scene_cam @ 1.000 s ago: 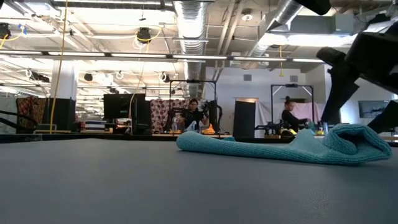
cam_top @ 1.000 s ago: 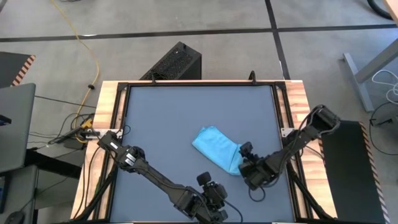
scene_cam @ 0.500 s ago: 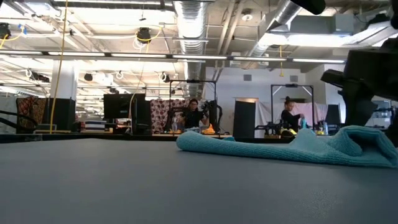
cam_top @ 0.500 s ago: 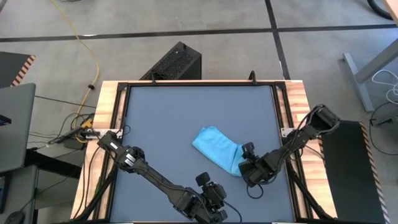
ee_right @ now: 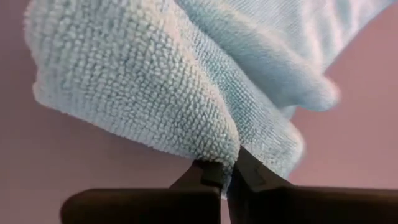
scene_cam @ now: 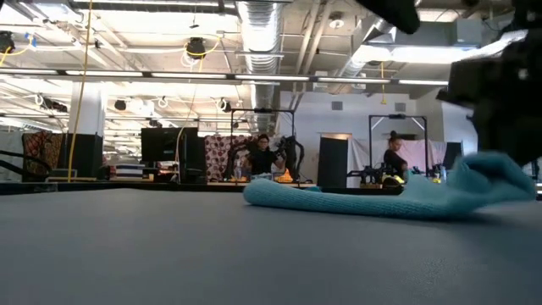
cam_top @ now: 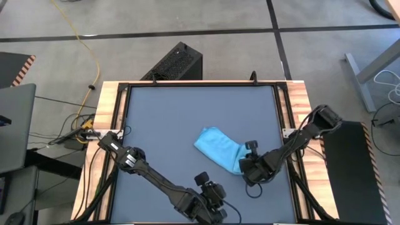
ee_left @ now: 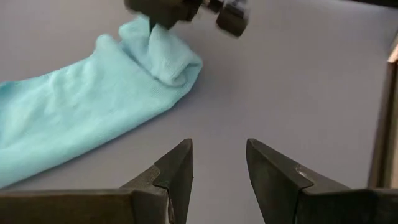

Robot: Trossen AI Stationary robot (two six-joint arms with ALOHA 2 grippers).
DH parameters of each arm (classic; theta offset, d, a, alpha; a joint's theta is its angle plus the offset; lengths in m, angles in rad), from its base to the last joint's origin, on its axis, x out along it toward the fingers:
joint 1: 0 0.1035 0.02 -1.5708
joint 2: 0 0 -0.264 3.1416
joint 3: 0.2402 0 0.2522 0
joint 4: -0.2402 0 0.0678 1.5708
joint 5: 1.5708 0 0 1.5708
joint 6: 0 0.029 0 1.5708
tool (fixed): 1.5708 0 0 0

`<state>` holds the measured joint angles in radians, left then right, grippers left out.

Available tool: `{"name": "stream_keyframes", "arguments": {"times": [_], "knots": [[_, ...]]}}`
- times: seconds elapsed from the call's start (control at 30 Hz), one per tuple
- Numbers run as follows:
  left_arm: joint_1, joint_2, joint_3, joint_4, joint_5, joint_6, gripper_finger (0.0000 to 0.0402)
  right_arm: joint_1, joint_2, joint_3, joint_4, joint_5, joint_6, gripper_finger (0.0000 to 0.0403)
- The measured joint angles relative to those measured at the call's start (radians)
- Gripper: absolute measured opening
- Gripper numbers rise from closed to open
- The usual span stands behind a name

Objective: Roll towel
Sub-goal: Roll the blue microfiber towel

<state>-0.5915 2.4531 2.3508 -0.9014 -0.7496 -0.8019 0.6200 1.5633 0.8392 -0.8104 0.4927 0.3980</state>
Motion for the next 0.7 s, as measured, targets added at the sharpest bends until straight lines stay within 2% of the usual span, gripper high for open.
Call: {"name": "stream_keyframes", "arguments": {"times": [0.17,0.37,0.5,0.7], "knots": [[-0.01,0.0,0.0,-0.11,-0.094,-0.111,0.0139,-0.003,-0.037,0.103,-0.126,0.0,0.058,0.0018],[-0.028,0.0,0.0,-0.307,-0.177,-0.267,0.0139,-0.104,-0.047,0.236,-0.219,0.044,0.069,0.0018],[-0.04,0.0,0.0,-0.389,-0.184,-0.307,0.0139,-0.221,-0.047,0.324,-0.217,0.086,0.0,0.0018],[-0.074,0.0,0.0,-0.456,-0.21,-0.367,0.0139,-0.465,-0.047,0.436,-0.218,0.132,-0.183,0.0018]]}}
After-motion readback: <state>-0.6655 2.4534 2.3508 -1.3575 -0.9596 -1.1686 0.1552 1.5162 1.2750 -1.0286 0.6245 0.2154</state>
